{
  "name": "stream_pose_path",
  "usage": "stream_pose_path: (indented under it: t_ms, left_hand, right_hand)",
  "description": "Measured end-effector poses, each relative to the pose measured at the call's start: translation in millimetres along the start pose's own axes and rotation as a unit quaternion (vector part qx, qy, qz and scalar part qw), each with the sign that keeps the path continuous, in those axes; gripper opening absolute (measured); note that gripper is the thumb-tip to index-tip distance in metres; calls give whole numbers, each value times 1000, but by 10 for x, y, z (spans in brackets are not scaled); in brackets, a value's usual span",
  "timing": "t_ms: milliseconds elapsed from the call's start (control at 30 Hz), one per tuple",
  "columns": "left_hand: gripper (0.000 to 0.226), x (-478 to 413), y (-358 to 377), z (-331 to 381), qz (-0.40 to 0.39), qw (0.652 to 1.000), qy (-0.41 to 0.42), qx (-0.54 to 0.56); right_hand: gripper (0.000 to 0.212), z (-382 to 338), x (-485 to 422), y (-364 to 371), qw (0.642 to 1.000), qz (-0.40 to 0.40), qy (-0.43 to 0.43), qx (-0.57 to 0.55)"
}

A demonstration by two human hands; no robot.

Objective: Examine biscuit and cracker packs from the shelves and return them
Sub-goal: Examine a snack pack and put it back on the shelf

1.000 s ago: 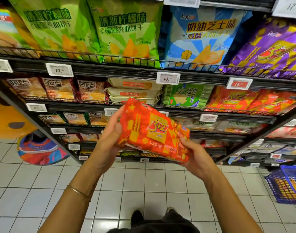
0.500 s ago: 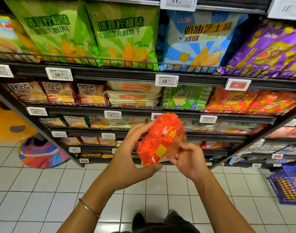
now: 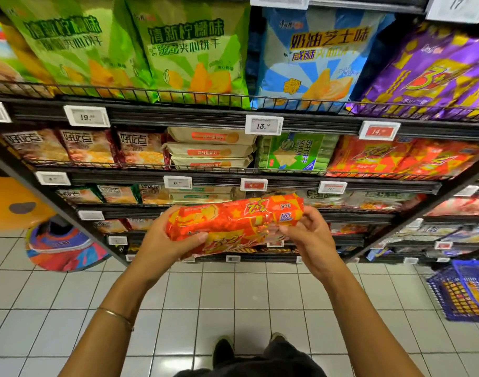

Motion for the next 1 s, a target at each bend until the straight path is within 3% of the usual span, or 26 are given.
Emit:
stream_pose_path:
  t_ms: [267,433,500,567,600,700,800,933,1000]
  left_hand:
    - [79,-68,-88,-240,30,988,-66,139]
    - [71,-88,5,-532,9,942,-231,244]
    - [63,-66,35,-638,-20,920,-293,259]
    - [70,-32,118,-704,-60,908,-329,254]
    - [73,-10,175,-729,-76,901,-346,249]
    - [72,70,337,-805,-109,878,-398,243]
    - [81,141,430,-847,-145,845,-426,290]
    - [99,204,495,-875,-195,789,-427,397]
    - [97,197,539,-856,-204,777,-426,415]
  right_hand:
    - [67,-341,27,151,993,-8,-47,105]
    - [62,-605,-1,310,996,-76,-52,18]
    - [50,-723,-9,342,992,-98,-73,9]
    - [35,-742,-24,374,990,-112,-82,-2]
    - [37,-737,-23,415,990,-117,-79,-24]
    - [58,-689,-8,542,985,-112,-35,-126]
    - [67,-682,-32,570,987,-100,-14,-127]
    - [54,-635,-83,478,991,-49,63,-103]
    - [49,-579,-91,414,989,1,111,-94]
Point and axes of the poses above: each hand's wrist, its own x-axis away from the middle knuckle, its own y-axis out of the palm, z = x × y, the point moved 6 cm from there along -x, towards the middle knuckle, and after that the axes turned 11 degrees about -y, right-handed, at the moved point
